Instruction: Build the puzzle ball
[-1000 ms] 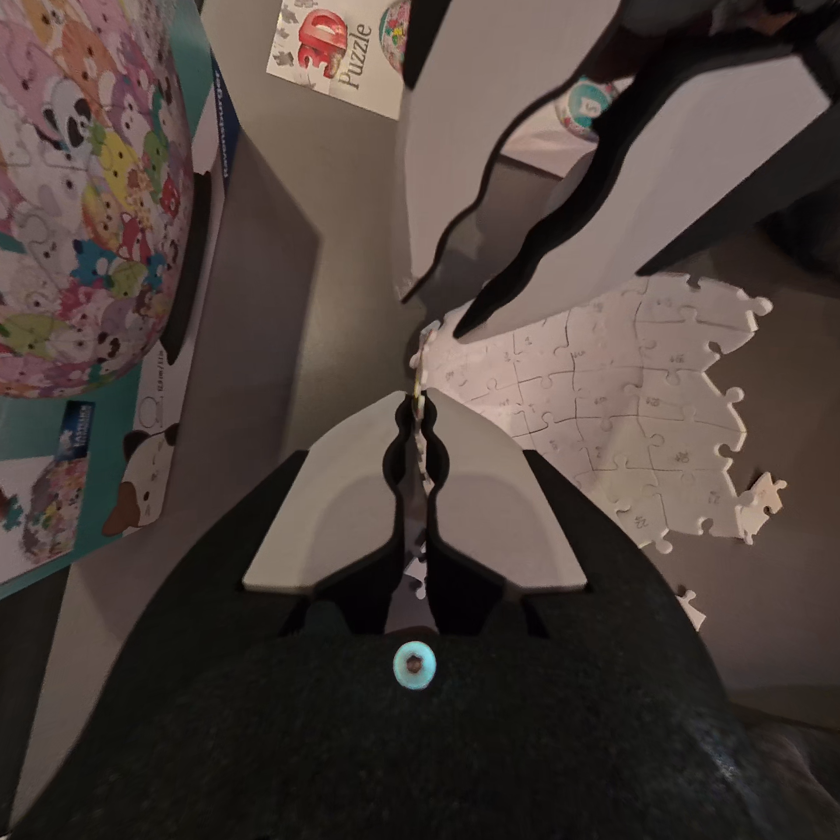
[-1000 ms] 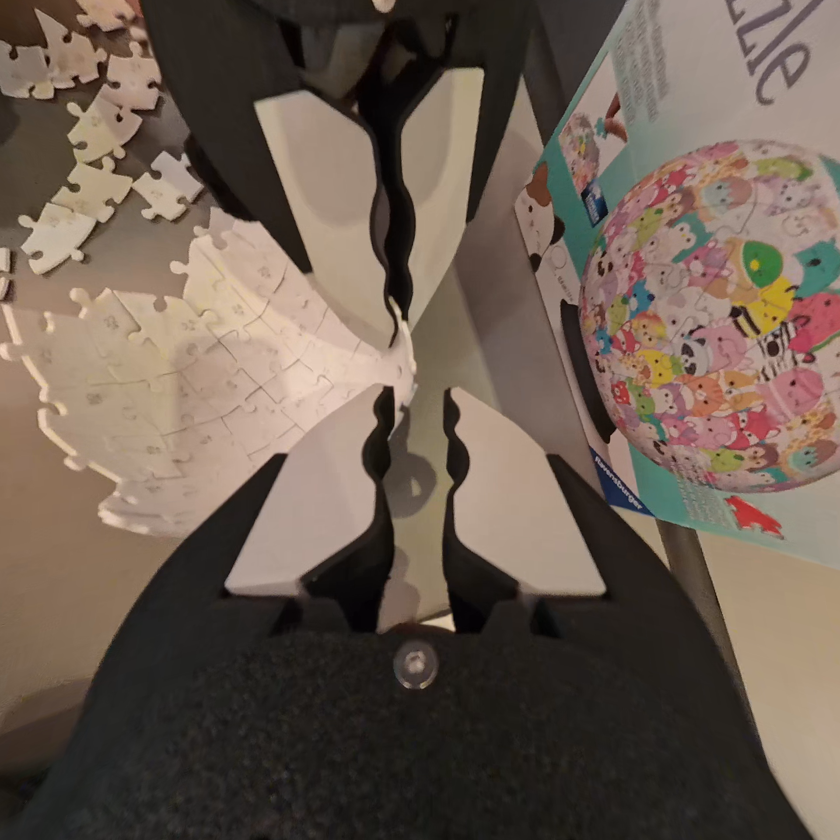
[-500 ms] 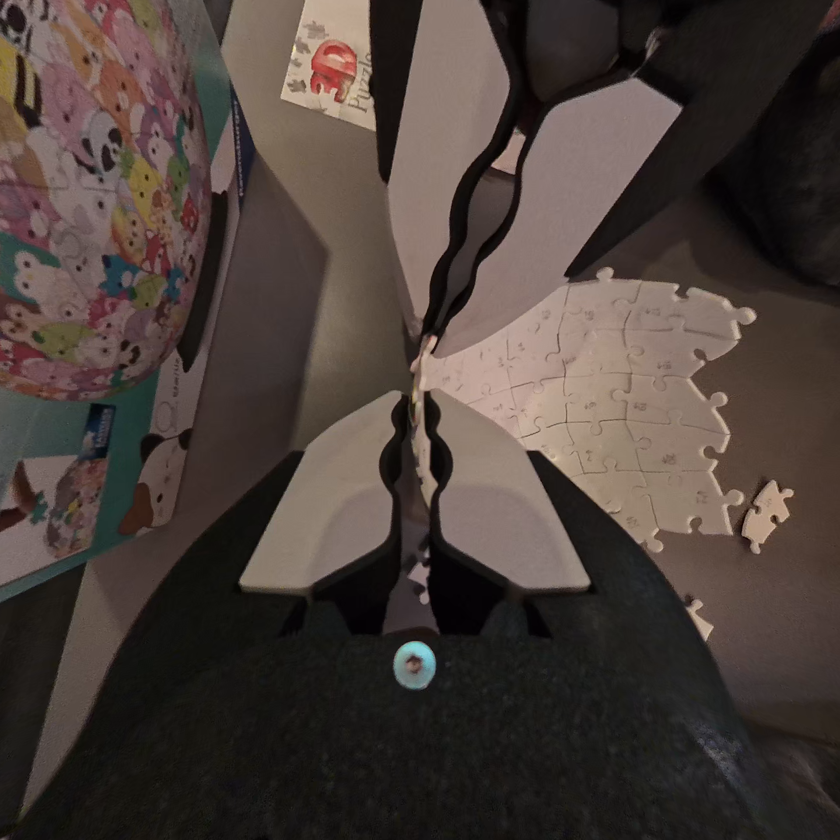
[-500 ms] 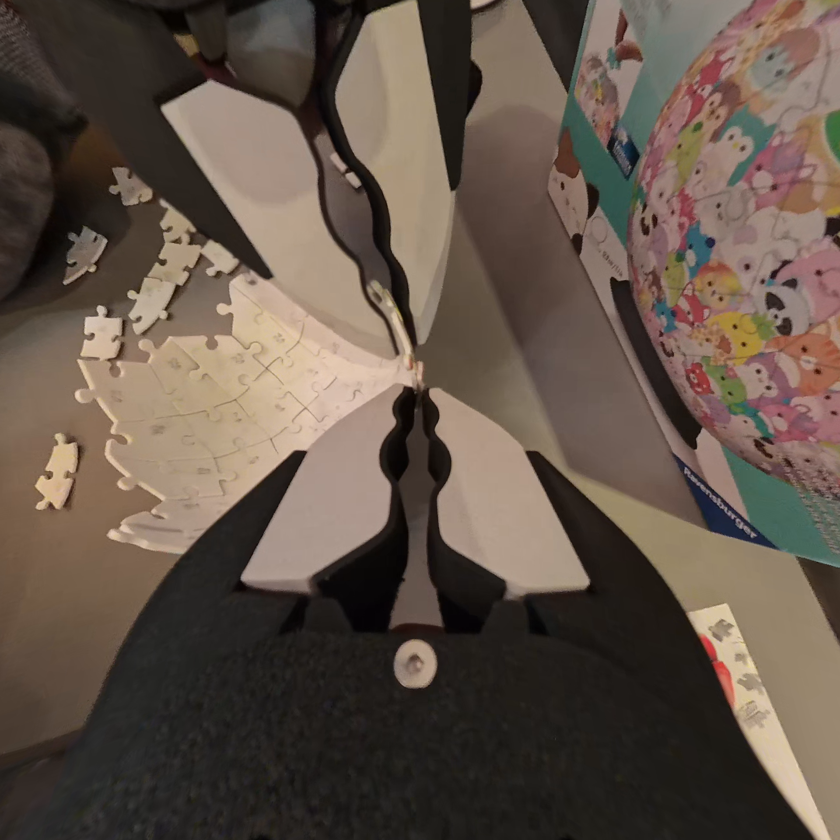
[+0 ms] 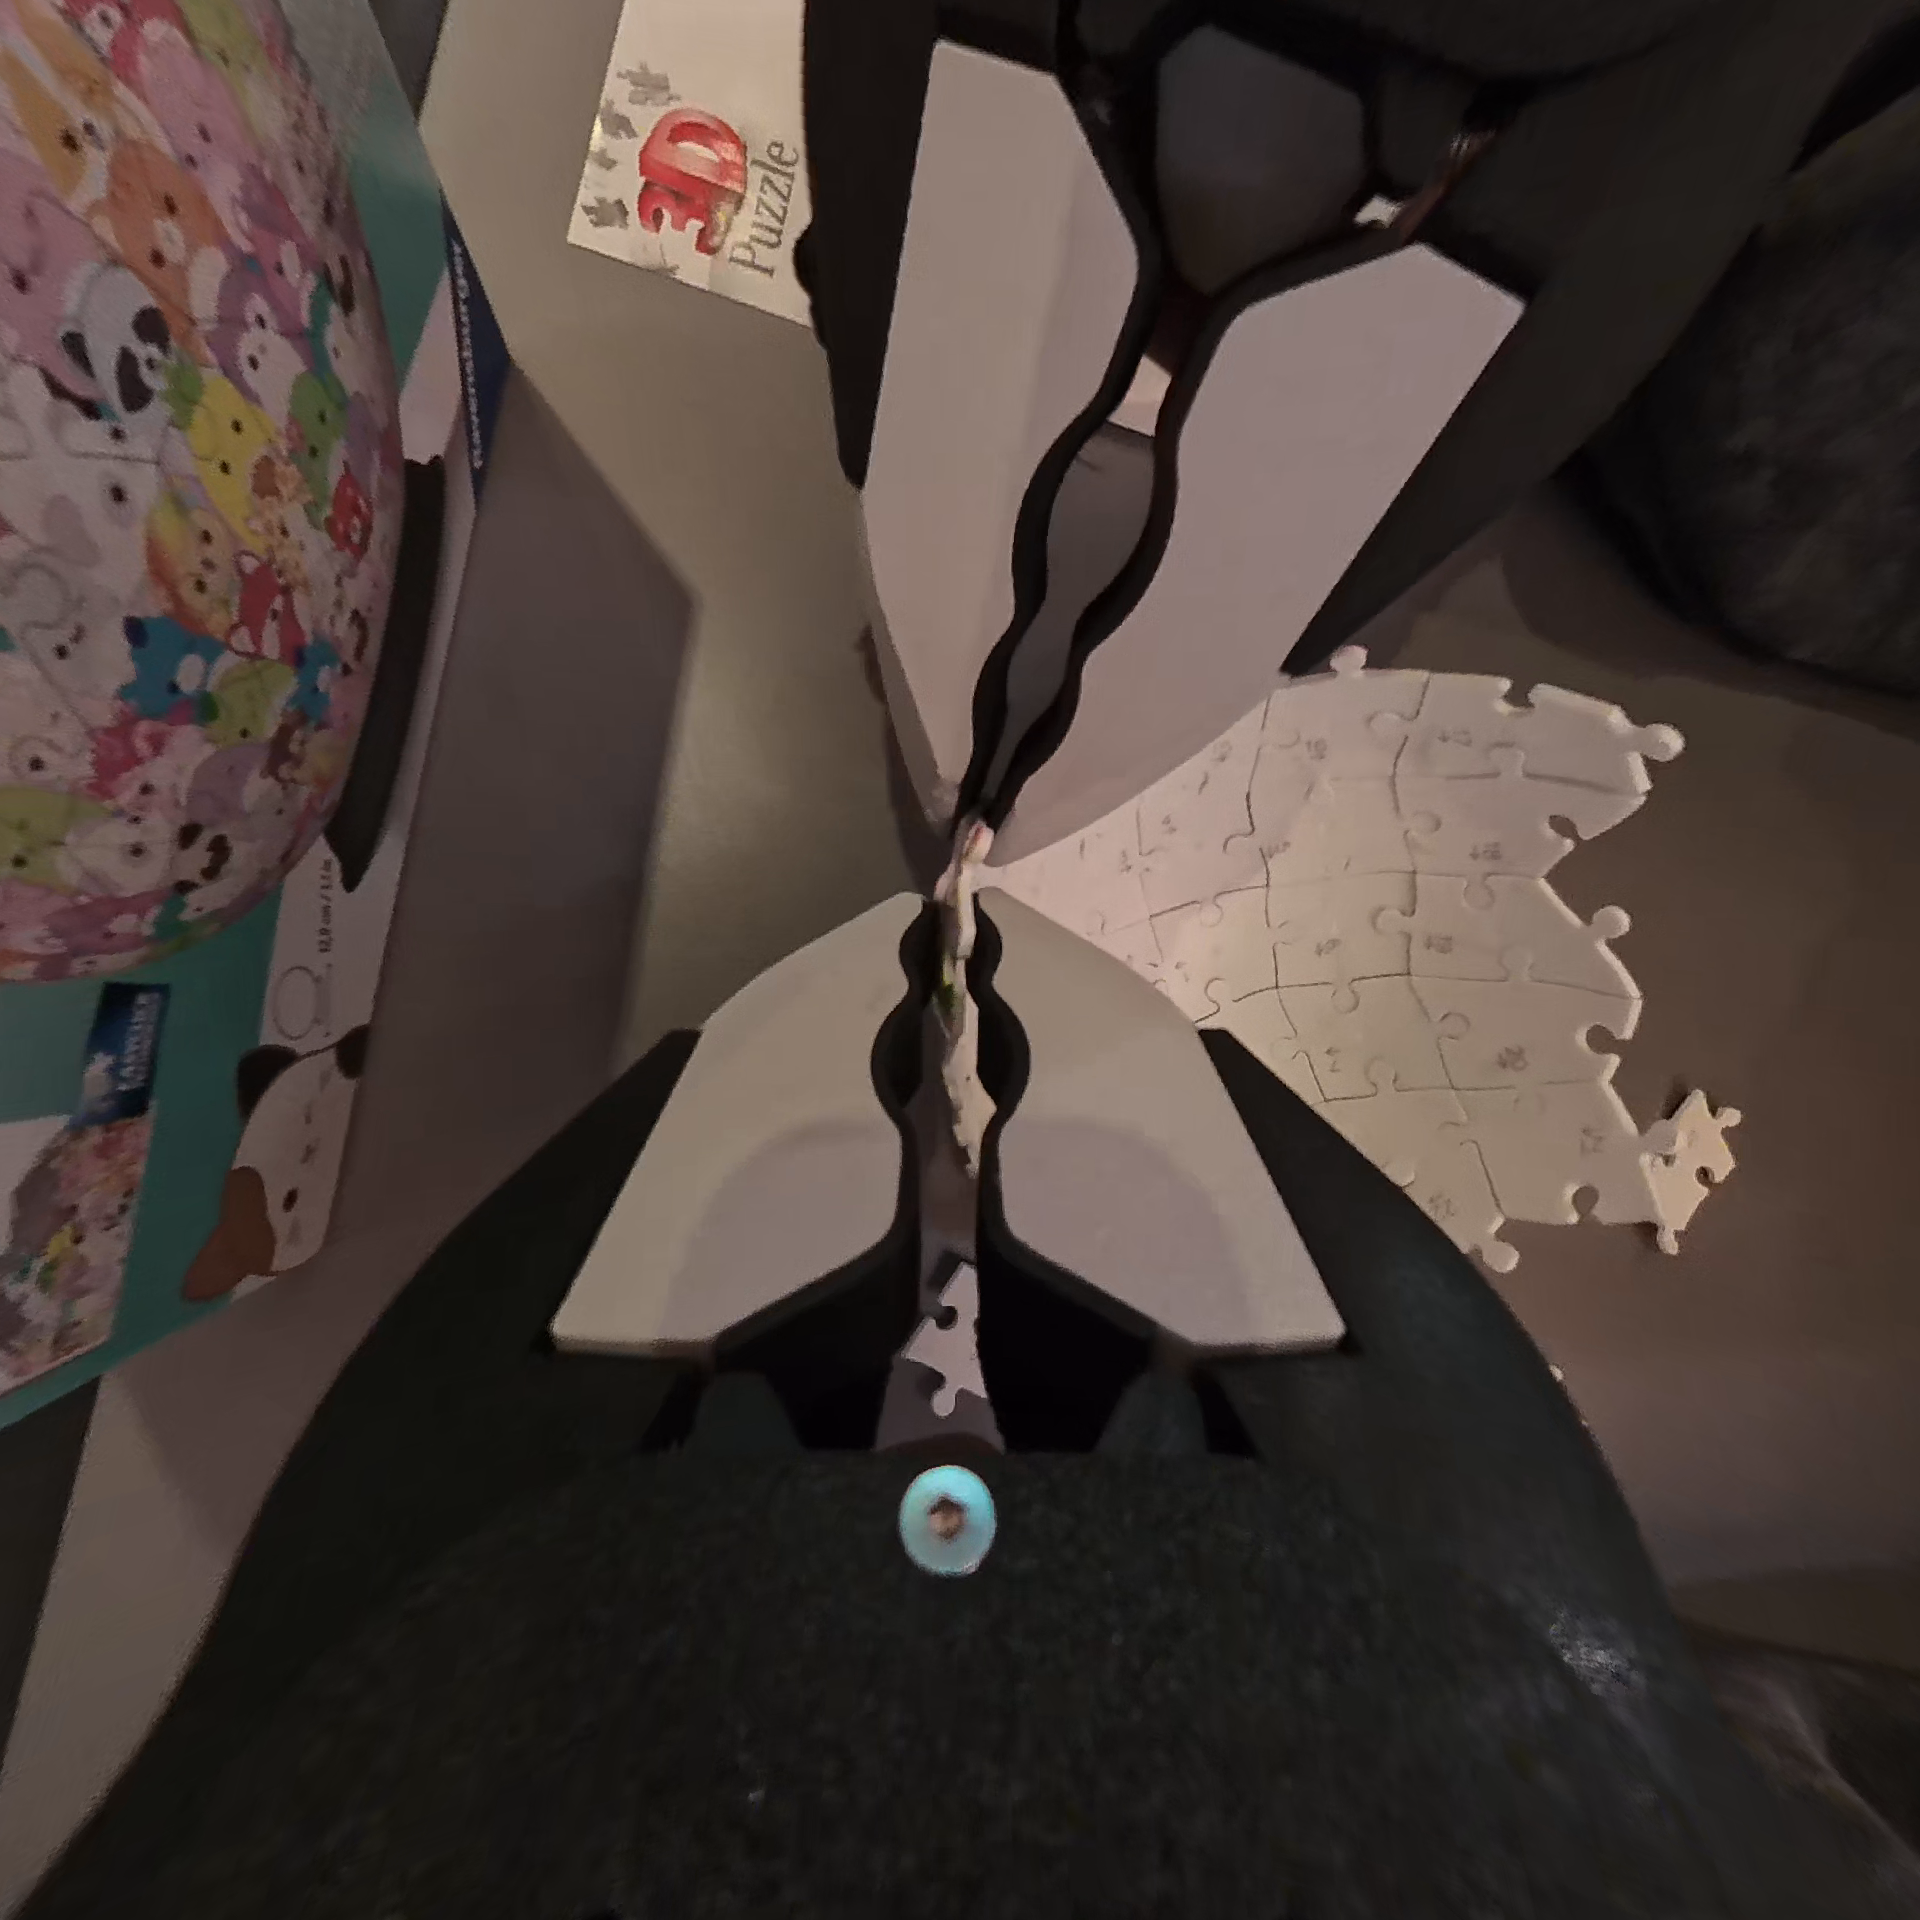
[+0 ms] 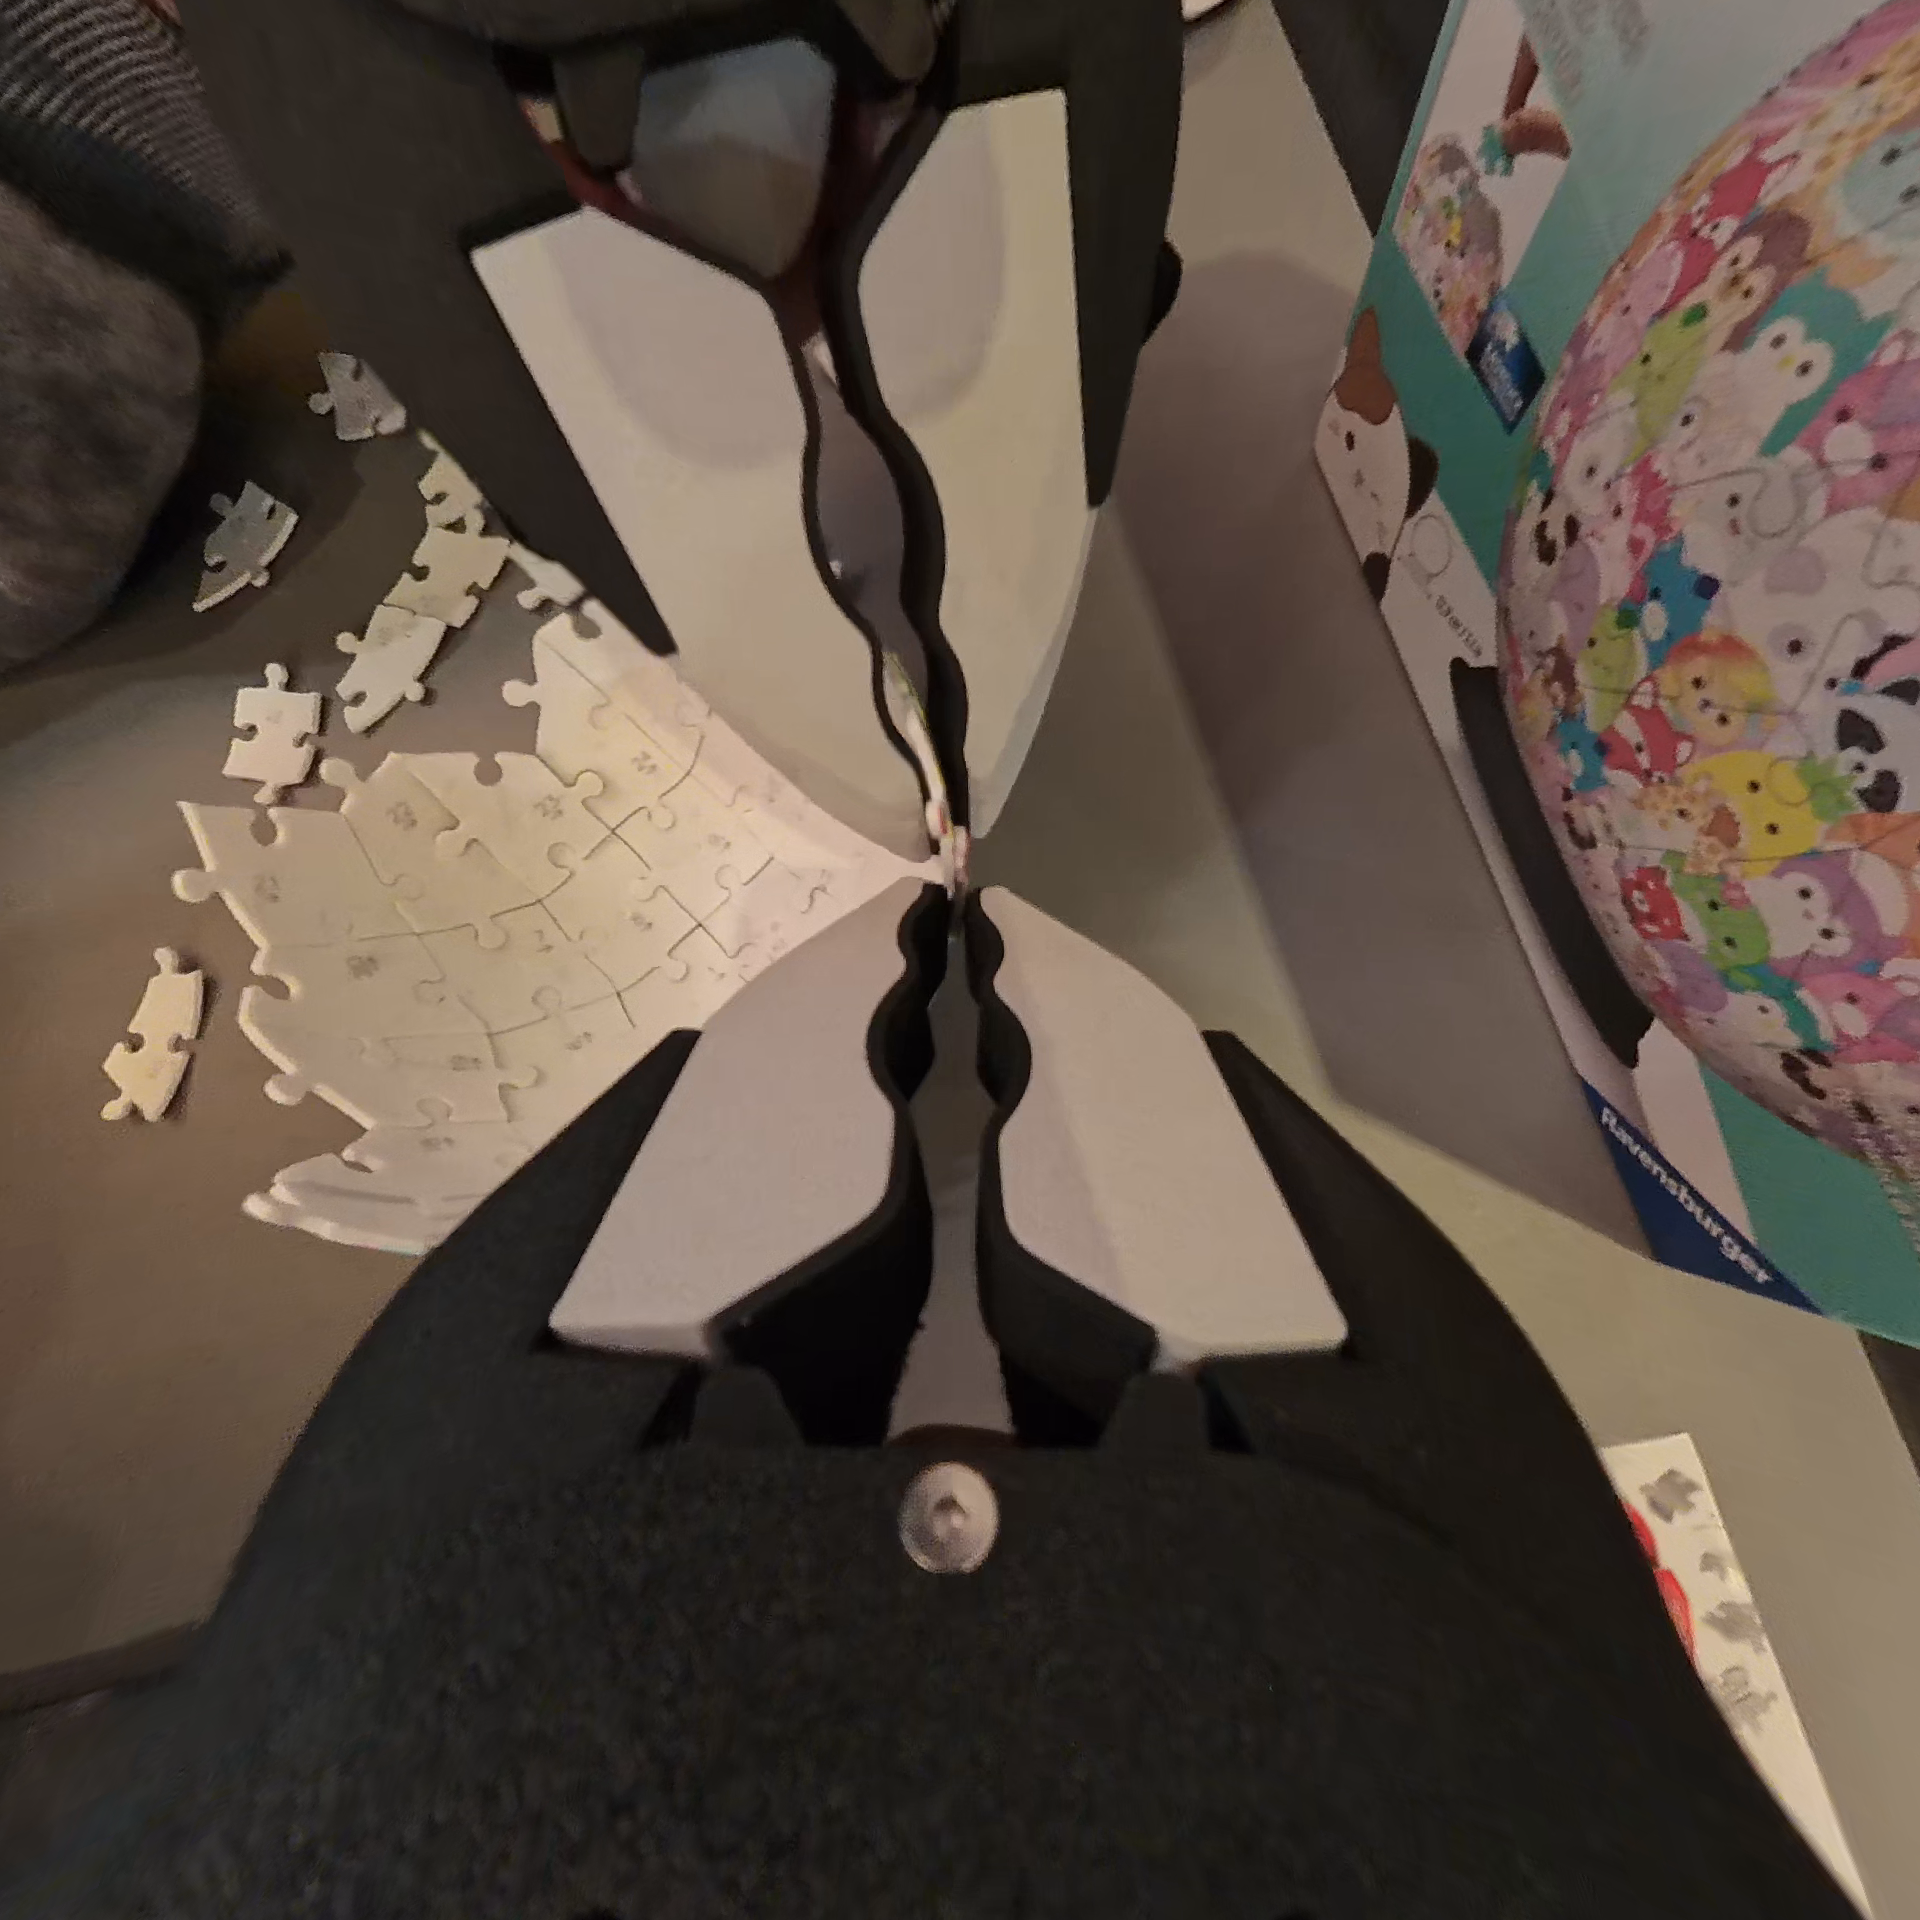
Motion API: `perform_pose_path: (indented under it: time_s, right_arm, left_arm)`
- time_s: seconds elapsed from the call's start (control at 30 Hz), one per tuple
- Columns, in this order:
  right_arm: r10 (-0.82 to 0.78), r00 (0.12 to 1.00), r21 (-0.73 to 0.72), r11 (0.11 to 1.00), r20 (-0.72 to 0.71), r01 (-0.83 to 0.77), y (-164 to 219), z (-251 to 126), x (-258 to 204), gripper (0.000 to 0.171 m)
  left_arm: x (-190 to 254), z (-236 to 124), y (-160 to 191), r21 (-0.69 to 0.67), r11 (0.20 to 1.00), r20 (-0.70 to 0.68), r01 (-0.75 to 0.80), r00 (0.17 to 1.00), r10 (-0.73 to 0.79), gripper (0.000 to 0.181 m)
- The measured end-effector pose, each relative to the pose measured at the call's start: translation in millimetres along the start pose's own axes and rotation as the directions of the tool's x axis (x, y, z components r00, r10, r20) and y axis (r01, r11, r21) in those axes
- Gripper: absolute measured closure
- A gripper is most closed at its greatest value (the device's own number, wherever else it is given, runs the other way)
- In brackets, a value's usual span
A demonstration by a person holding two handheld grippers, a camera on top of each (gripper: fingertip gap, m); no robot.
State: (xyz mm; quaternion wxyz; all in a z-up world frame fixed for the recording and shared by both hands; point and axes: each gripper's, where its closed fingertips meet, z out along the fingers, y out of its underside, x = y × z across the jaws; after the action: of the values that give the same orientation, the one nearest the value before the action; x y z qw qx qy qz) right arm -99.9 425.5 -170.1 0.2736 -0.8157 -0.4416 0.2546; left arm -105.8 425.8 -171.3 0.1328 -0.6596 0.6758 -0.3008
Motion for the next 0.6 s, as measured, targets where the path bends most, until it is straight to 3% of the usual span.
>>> perform_pose_path:
  time_s: [0.13, 0.2, 0.6]
  right_arm:
    - [0.037, 0.999, -0.012, 0.999, 0.037, -0.037, 3.5, 4.7, -2.1, 0.158]
    - [0.042, 0.998, -0.016, 0.999, 0.053, -0.041, 5.2, 7.0, -3.4, 0.166]
    - [0.06, 0.995, 0.026, 0.998, 0.074, -0.062, 1.5, 4.6, -2.6, 0.168]
  left_arm:
    - [0.5, -0.4, 1.2, 0.002, 1.0, -0.011, 0.002, 1.0, -0.002, 0.178]
    - [2.0, -0.1, 1.9, -0.002, 1.0, -0.017, 0.0, 1.0, 0.0, 0.178]
    - [-2.1, -6.6, 1.9, 0.017, 1.0, 0.01, 0.002, 1.0, -0.002, 0.179]
